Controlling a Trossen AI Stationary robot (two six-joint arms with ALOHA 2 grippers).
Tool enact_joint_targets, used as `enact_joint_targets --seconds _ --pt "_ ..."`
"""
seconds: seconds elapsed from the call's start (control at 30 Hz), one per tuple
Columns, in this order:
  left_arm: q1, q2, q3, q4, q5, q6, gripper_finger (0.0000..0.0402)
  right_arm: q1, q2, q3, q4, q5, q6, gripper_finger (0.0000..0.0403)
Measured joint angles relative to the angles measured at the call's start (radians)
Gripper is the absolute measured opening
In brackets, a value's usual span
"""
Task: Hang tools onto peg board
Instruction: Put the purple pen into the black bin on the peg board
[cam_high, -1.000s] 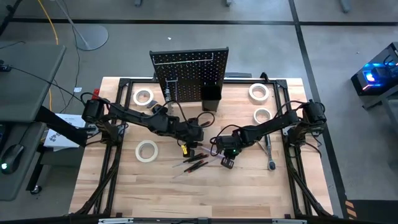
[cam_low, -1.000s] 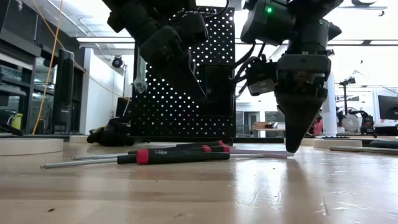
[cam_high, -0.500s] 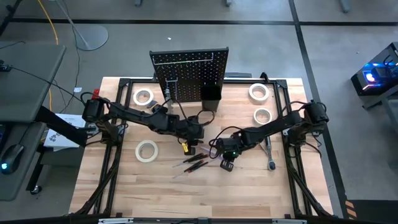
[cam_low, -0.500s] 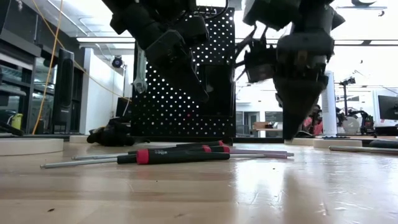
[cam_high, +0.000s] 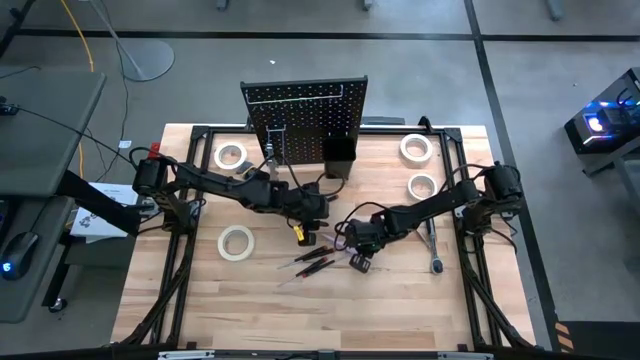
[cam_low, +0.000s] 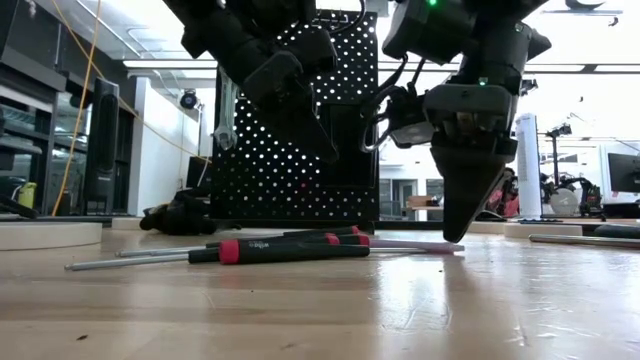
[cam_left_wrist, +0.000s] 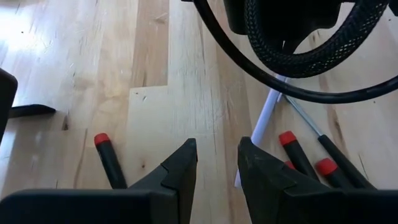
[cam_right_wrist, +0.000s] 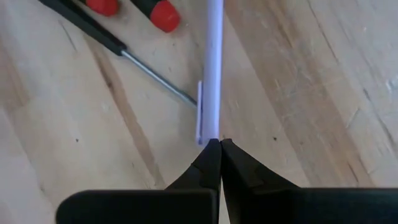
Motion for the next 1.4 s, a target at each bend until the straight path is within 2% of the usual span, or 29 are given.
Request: enact_joint_targets --seconds 0.57,0.87,1.17,1.4 --pt "0.0 0.0 0.0 -0.001 0.001 -0.001 0.0102 0.016 -0.011 0.002 0.041 -0.005 0.019 0.0" --pt "0.0 0.0 0.0 -0.001 0.002 -0.001 0.0102 0.016 0.056 0.003 0.088 0.0 0.016 0.0" --pt "0.0 0.001 -0.001 -0.025 0.0 -0.001 0.0102 0.022 0.057 0.003 0.079 0.0 0.009 0.0" --pt "-0.001 0.048 -0.034 0.013 0.002 -0.004 0.0102 0.034 0.079 0.004 0.068 0.023 -0.025 0.0"
